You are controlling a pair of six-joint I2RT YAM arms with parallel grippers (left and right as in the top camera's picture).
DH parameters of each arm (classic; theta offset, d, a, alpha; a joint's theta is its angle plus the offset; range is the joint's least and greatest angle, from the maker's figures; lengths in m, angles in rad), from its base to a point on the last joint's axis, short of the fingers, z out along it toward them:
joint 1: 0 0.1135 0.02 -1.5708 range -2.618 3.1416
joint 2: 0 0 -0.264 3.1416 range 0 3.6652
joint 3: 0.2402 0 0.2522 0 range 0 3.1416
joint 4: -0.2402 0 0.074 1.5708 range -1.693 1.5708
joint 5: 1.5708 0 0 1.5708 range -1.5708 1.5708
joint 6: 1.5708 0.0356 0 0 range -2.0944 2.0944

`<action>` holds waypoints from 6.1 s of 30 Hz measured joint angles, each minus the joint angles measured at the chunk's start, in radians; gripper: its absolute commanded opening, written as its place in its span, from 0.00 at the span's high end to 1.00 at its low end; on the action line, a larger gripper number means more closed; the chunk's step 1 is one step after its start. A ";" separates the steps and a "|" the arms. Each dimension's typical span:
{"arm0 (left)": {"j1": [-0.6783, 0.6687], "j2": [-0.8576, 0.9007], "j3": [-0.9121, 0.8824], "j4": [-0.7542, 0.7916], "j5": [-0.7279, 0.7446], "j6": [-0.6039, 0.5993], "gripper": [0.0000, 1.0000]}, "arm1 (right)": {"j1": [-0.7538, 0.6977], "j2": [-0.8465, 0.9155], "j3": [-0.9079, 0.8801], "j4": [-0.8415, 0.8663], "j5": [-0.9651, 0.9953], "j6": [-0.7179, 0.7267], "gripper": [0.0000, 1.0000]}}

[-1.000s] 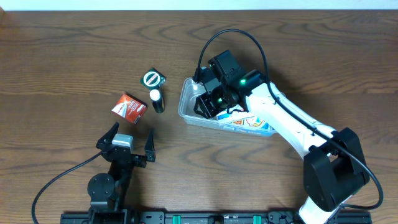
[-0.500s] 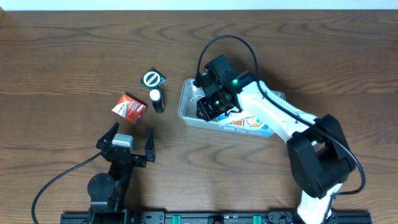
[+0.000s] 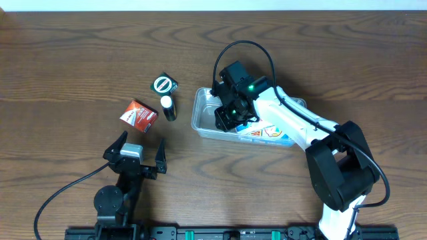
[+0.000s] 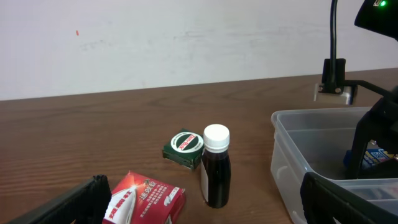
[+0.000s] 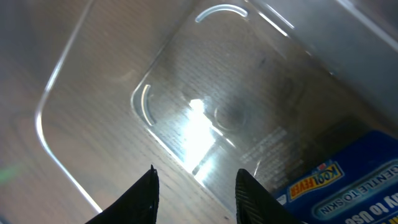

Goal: Pack container

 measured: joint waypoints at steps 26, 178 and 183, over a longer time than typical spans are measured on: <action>0.000 0.000 0.000 0.000 0.000 0.000 0.02 | -0.055 0.000 0.000 -0.030 0.204 0.012 0.71; 0.000 0.702 0.769 -0.551 0.164 -0.030 0.02 | -0.970 -0.035 0.670 -0.703 0.245 -0.136 0.01; 0.000 0.984 1.057 -0.818 0.095 0.031 0.02 | -0.970 -0.035 0.671 -0.703 0.245 -0.136 0.01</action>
